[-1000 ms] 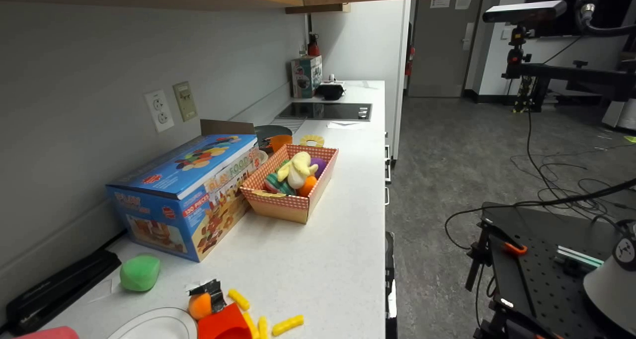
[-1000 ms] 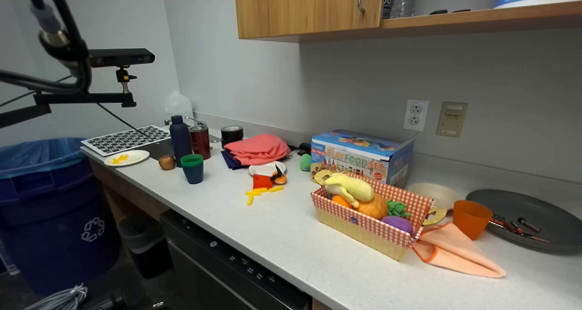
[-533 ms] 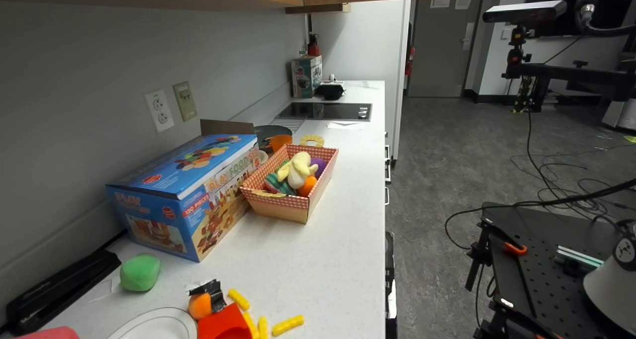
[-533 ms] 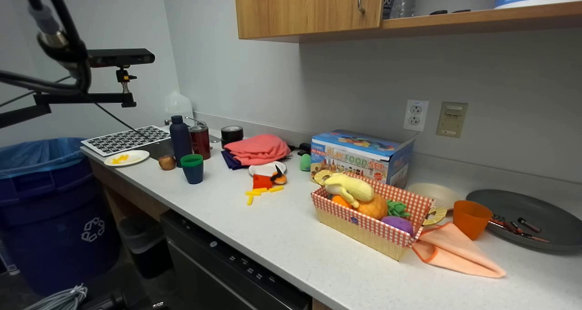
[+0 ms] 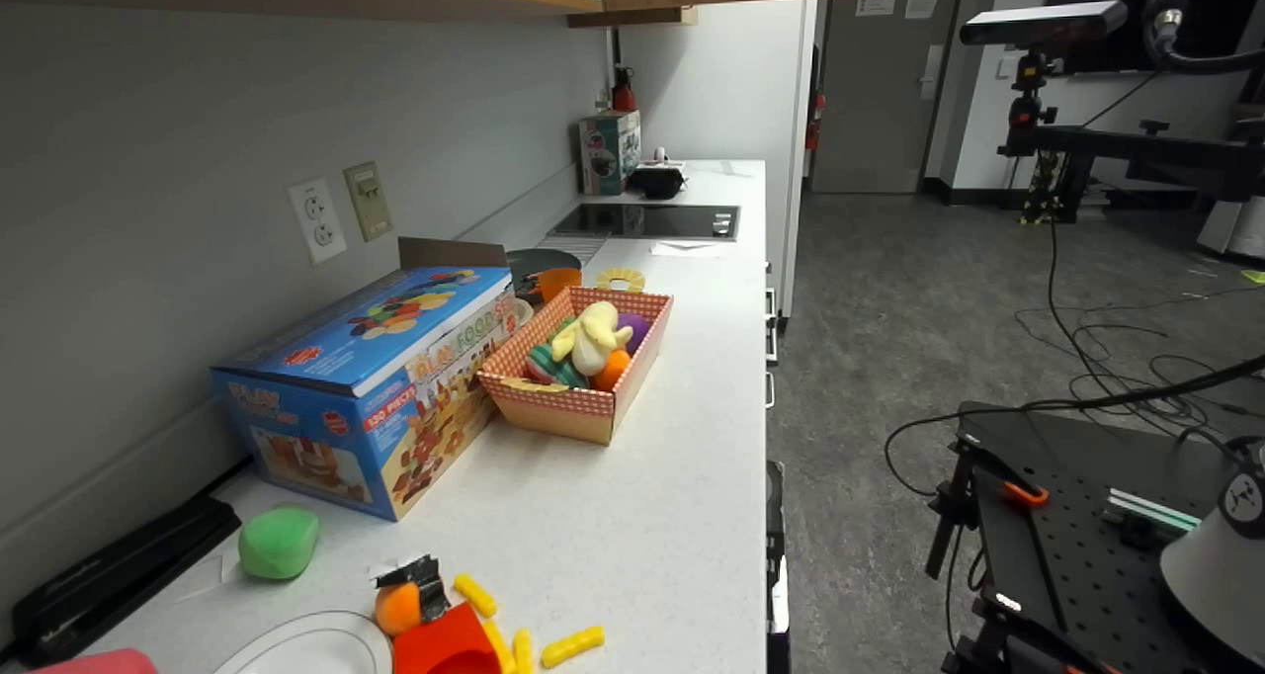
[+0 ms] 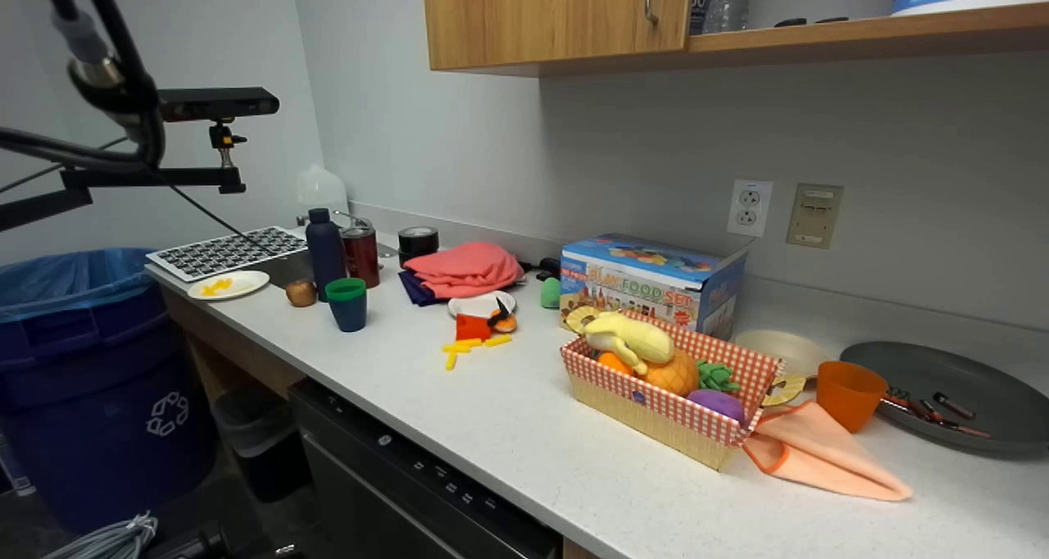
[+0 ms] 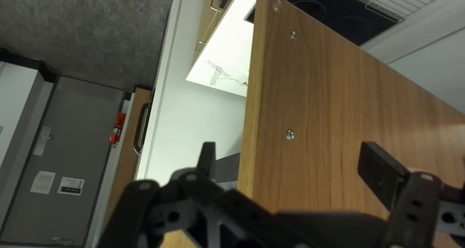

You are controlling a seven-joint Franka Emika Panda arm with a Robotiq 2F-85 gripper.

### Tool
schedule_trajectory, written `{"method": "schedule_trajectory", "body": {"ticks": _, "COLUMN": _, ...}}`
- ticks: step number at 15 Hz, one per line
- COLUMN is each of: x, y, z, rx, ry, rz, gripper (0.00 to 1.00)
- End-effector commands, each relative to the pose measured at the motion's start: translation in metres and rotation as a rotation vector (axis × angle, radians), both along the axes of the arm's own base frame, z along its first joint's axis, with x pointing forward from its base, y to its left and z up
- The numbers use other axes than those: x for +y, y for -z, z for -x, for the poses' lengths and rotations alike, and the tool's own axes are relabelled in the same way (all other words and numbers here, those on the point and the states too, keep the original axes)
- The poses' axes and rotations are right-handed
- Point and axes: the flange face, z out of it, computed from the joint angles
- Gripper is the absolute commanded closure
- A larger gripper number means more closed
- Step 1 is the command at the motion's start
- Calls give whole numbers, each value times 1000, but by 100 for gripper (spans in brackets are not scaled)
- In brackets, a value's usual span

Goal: Close the cupboard completely

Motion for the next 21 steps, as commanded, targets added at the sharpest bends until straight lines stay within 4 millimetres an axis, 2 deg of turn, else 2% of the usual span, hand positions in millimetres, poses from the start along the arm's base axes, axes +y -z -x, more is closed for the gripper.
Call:
{"method": "schedule_trajectory", "body": {"ticks": 1, "x": -12, "y": 14, "z": -21, "rx": -2, "ry": 11, "rz": -2, "gripper": 0}}
{"method": "schedule_trajectory", "body": {"ticks": 3, "x": -25, "y": 31, "z": -41, "rx": 7, "ry": 22, "rz": 1, "gripper": 0}}
{"method": "schedule_trajectory", "body": {"ticks": 5, "x": -36, "y": 34, "z": -61, "rx": -2, "ry": 38, "rz": 12, "gripper": 0}}
{"method": "schedule_trajectory", "body": {"ticks": 7, "x": -49, "y": 33, "z": -68, "rx": -21, "ry": 70, "rz": 26, "gripper": 0}}
{"method": "schedule_trajectory", "body": {"ticks": 12, "x": -61, "y": 13, "z": -65, "rx": -30, "ry": 89, "rz": 42, "gripper": 0}}
{"method": "schedule_trajectory", "body": {"ticks": 16, "x": -70, "y": -2, "z": -50, "rx": 87, "ry": 114, "rz": 46, "gripper": 0}}
{"method": "schedule_trajectory", "body": {"ticks": 17, "x": -84, "y": -3, "z": -39, "rx": 119, "ry": 128, "rz": 52, "gripper": 0}}
{"method": "schedule_trajectory", "body": {"ticks": 19, "x": -97, "y": -3, "z": -28, "rx": 152, "ry": 149, "rz": 63, "gripper": 0}}
{"method": "schedule_trajectory", "body": {"ticks": 21, "x": -108, "y": -1, "z": -27, "rx": 130, "ry": 165, "rz": 76, "gripper": 0}}
